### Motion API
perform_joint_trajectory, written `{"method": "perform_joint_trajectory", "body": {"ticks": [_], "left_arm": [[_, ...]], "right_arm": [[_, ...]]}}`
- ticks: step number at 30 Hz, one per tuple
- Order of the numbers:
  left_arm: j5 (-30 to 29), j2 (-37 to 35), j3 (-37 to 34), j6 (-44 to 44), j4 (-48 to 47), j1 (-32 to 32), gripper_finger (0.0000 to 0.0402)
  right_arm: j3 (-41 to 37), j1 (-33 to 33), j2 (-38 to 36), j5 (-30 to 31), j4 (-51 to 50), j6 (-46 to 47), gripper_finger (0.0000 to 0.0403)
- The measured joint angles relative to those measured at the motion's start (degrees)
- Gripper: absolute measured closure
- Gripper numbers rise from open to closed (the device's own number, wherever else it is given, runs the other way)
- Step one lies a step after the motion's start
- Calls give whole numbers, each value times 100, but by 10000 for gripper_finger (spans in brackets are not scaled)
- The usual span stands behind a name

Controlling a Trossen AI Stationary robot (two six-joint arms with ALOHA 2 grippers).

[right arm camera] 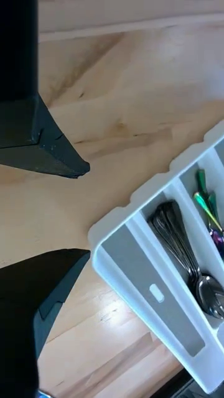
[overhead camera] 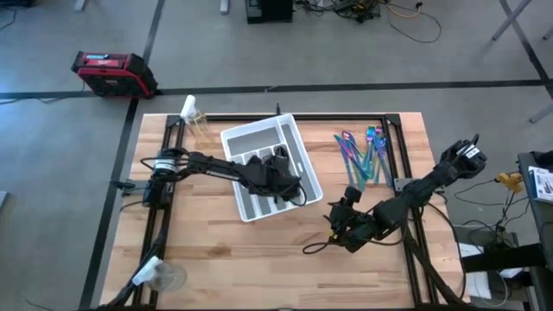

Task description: Sort silverware

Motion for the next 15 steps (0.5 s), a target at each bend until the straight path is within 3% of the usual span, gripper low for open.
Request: {"method": "perform_joint_trajectory", "body": {"ticks": [6, 13, 15], "left_arm": [[424, 119, -258, -423, -43, 118, 377], [1585, 142, -280, -84, 886, -275, 377], [1479, 133, -203, -23, 887, -371, 377]], "right_arm": [[0, 0, 2, 4, 20, 0, 222], [0, -28, 2, 6, 90, -117, 222], [-2, -34, 2, 4, 87, -128, 222]]}}
